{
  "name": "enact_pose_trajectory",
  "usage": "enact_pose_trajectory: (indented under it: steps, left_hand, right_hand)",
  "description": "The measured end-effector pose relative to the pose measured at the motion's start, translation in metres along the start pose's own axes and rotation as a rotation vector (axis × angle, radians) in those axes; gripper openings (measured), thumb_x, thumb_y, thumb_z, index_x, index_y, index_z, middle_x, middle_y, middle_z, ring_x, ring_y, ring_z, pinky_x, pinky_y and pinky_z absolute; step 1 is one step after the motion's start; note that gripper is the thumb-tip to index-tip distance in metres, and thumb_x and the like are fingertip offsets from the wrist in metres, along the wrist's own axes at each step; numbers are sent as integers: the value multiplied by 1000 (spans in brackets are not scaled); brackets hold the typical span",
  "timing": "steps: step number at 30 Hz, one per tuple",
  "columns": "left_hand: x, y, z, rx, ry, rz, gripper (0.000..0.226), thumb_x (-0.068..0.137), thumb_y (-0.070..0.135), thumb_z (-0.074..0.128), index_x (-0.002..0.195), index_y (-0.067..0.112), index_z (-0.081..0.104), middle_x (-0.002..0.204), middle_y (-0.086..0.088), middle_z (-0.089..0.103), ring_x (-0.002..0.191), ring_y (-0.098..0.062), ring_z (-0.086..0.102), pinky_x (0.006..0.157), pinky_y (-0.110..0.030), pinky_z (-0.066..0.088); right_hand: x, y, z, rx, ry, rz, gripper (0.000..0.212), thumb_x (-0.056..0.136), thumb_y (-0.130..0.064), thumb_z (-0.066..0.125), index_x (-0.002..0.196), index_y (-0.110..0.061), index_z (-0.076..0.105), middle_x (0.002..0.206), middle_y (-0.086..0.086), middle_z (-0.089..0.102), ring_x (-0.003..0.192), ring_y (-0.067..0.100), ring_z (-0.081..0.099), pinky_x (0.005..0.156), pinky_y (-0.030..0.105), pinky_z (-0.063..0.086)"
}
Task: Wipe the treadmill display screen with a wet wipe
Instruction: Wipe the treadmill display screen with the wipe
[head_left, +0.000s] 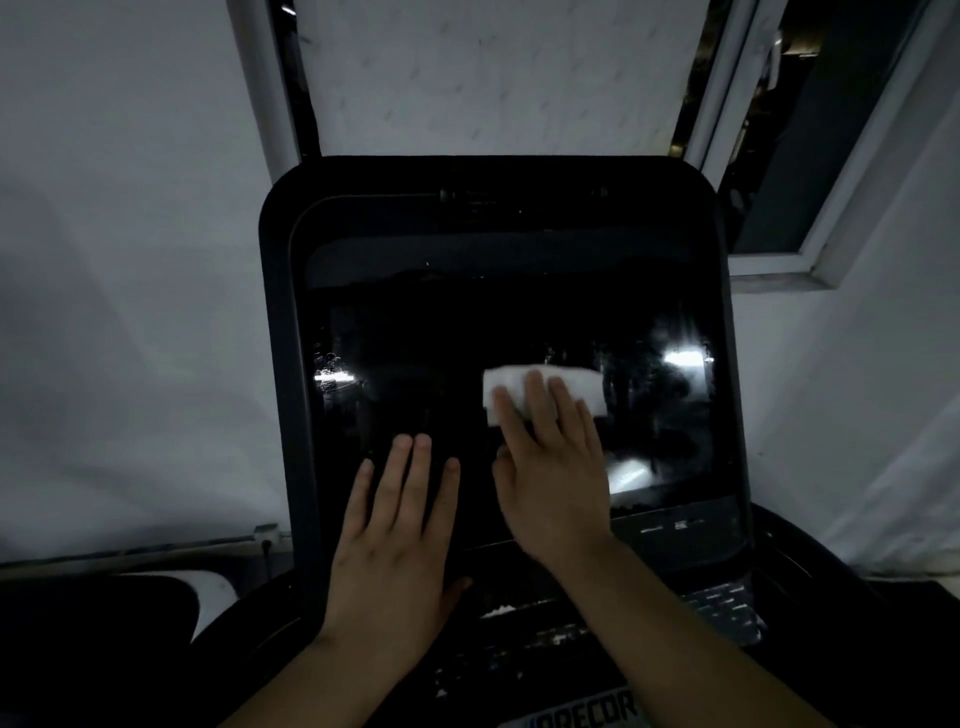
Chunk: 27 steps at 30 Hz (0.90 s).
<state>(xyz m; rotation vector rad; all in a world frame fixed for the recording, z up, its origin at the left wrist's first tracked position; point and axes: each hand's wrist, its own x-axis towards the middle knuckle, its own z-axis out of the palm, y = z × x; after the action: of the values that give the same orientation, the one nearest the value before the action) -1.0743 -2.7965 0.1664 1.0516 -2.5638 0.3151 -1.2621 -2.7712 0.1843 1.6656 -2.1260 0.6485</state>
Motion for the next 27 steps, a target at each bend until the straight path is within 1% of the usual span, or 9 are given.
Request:
enact_pose_trajectory:
  steps: [4,8,11,13,15,18,20,23,27]
  left_hand:
    - [3,-14,-8,30,17,-47,121,62,60,85,157,7,32,166,-26,17,156,-39,13,121,-61,21]
    - [20,-20,-15,44,17,-71,122,65,65,81,159,8,28,168,-25,12,157,-37,7,123,-60,18]
    - [44,-19,-23,71,35,-50,121,68,70,75,160,10,24,169,-22,9,157,-35,4,124,-58,15]
    - [62,-20,-28,97,29,-32,122,69,72,72,161,10,20,169,-22,6,157,-35,2,124,-57,14]
    - [76,-23,-32,118,-9,-30,125,70,75,69,162,11,13,169,-22,3,157,-35,-2,125,-56,11]
    - [86,-26,-35,116,-67,-31,128,74,77,64,162,13,-3,169,-19,-11,156,-33,-15,127,-52,0]
    - [86,-26,-36,100,-62,-29,128,76,76,63,161,14,-8,169,-18,-16,155,-32,-20,126,-49,-5]
    - [86,-27,-36,80,-54,-19,128,76,76,64,161,15,-10,168,-17,-19,154,-31,-23,126,-47,-8]
    - [85,-28,-35,58,-43,-20,129,74,75,66,162,14,-6,169,-17,-15,155,-31,-20,127,-49,-2]
  right_hand:
    - [31,5,-9,-13,-22,3,63,97,-38,26,158,-24,31,169,13,19,157,32,11,124,56,18]
    - [-8,9,-1,-23,-20,-27,59,100,-34,32,158,-23,32,169,12,20,157,31,11,123,57,21]
    - [-39,12,7,-26,-32,-64,61,98,-30,40,158,-21,33,168,13,20,157,32,13,121,58,26]
    - [-41,12,8,-28,-21,-70,61,96,-30,41,157,-21,36,167,14,23,156,33,16,120,59,28]
    - [-29,10,5,-18,-5,-76,60,97,-31,40,156,-21,38,167,15,25,156,34,17,120,59,27]
    - [7,8,-3,-9,15,-79,60,96,-33,36,155,-21,39,166,17,27,155,35,19,121,59,24]
    - [35,5,-10,-9,23,-67,62,95,-35,33,155,-21,39,166,17,27,155,36,19,123,58,22]
    - [58,1,-15,-13,6,-45,64,95,-38,27,156,-22,36,167,16,24,156,35,16,125,56,17]
    - [24,6,-8,-21,8,-82,61,97,-34,32,156,-21,37,168,15,22,156,34,15,124,57,20]
